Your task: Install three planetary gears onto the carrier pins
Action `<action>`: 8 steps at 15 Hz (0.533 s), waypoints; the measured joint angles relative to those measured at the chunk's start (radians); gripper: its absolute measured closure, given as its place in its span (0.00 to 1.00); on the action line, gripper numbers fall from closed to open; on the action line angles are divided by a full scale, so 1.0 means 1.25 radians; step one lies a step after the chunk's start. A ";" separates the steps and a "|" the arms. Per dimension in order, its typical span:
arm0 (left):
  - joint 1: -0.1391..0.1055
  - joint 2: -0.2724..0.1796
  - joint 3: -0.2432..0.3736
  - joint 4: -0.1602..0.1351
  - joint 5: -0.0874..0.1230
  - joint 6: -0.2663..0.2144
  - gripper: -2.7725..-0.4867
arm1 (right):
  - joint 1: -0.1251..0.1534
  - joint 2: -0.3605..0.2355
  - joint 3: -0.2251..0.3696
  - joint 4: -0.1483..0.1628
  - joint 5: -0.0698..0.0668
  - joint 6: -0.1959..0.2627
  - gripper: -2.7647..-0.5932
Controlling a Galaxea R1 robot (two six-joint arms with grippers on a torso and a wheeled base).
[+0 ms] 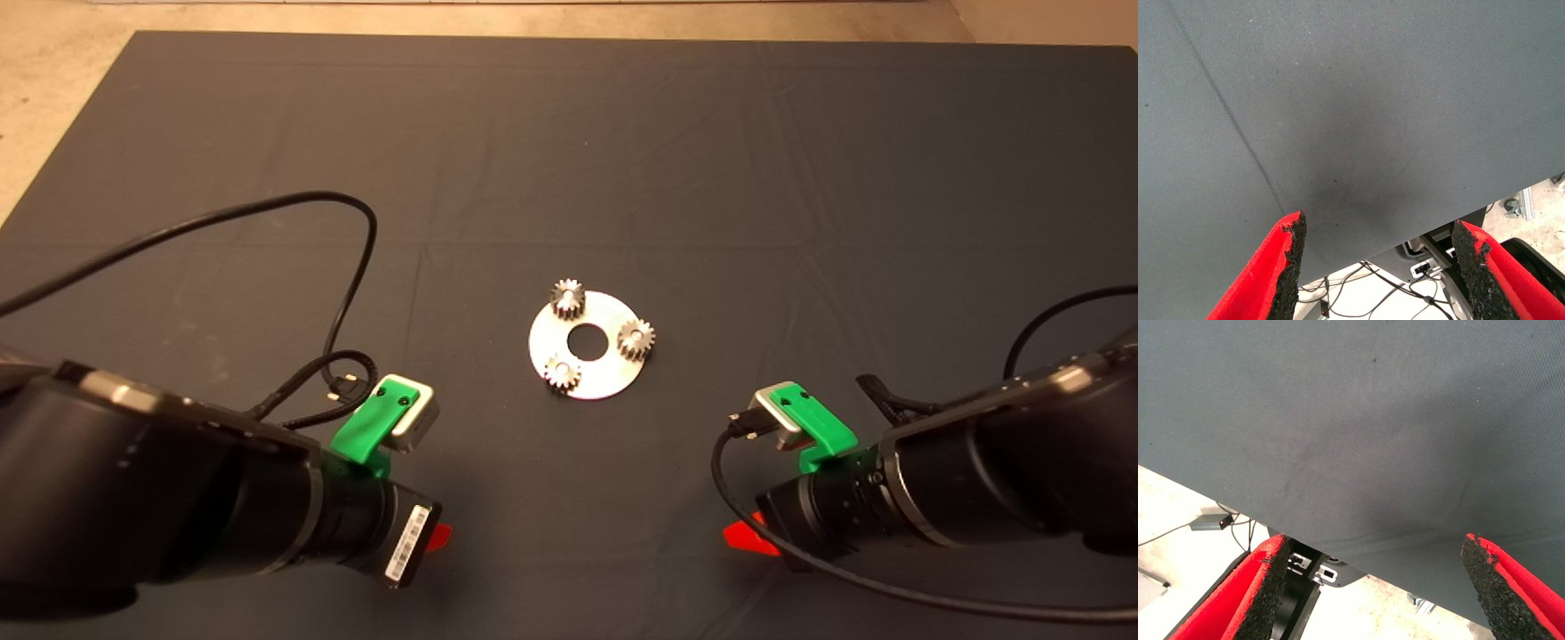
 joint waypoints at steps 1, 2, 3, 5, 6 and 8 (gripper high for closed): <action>0.000 0.000 0.000 0.000 0.000 0.000 0.56 | 0.000 0.000 0.000 0.000 0.000 0.000 0.39; 0.000 0.001 0.000 0.000 0.000 0.000 0.56 | 0.000 0.000 0.000 0.000 0.000 0.000 0.39; 0.000 0.005 0.000 0.000 0.000 0.000 0.56 | 0.000 0.000 0.001 0.000 0.000 0.000 0.39; 0.000 0.007 0.000 0.000 0.000 -0.001 0.56 | 0.000 0.000 0.001 0.000 0.000 -0.003 0.39; 0.000 0.007 0.000 0.000 0.000 -0.001 0.56 | 0.000 0.001 0.001 0.000 0.000 -0.004 0.39; 0.000 0.006 0.000 0.000 0.000 -0.003 0.56 | 0.000 0.005 0.001 0.000 0.000 -0.006 0.39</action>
